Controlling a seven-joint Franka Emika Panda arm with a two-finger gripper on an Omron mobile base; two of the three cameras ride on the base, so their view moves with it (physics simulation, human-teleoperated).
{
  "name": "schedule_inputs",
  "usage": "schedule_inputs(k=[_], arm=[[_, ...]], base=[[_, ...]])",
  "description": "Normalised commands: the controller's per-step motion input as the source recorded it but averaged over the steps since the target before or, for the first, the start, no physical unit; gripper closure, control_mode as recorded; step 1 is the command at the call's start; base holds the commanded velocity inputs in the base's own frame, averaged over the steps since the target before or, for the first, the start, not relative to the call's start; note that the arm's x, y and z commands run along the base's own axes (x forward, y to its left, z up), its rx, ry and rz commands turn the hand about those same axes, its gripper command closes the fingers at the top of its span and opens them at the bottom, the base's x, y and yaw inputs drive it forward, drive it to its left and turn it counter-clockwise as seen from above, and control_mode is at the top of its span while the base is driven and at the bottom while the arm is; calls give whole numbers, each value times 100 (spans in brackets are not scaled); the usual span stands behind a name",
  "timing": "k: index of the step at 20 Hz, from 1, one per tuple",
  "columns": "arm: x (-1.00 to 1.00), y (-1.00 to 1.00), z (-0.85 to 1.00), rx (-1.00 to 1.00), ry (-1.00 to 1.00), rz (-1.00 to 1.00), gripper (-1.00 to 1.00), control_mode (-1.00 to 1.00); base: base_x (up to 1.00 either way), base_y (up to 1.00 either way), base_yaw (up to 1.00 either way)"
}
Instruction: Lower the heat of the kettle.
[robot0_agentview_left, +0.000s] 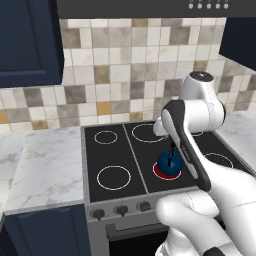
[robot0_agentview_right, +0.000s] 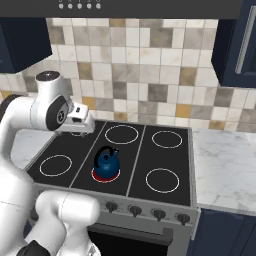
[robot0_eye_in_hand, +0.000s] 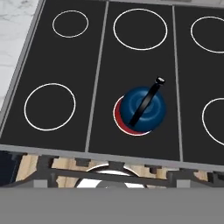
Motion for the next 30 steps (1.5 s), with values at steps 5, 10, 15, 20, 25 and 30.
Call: schedule_inputs(k=[5,10,15,20,25,30], arm=[[-39,34,-23,-12,-4,7,-100,-100],[-17,34,-29,-13,-7,14,-100,-100],[-7,19,-41,-13,-5,21,-100,-100],[-19,15,-56,-18,-2,24,-100,-100],[-10,39,-61,-27,0,16,-100,-100],[-4,46,-58,-33,1,6,-100,-100]], base=[[0,0,0],[0,0,0],[0,0,0],[0,0,0],[0,0,0],[0,0,0]])
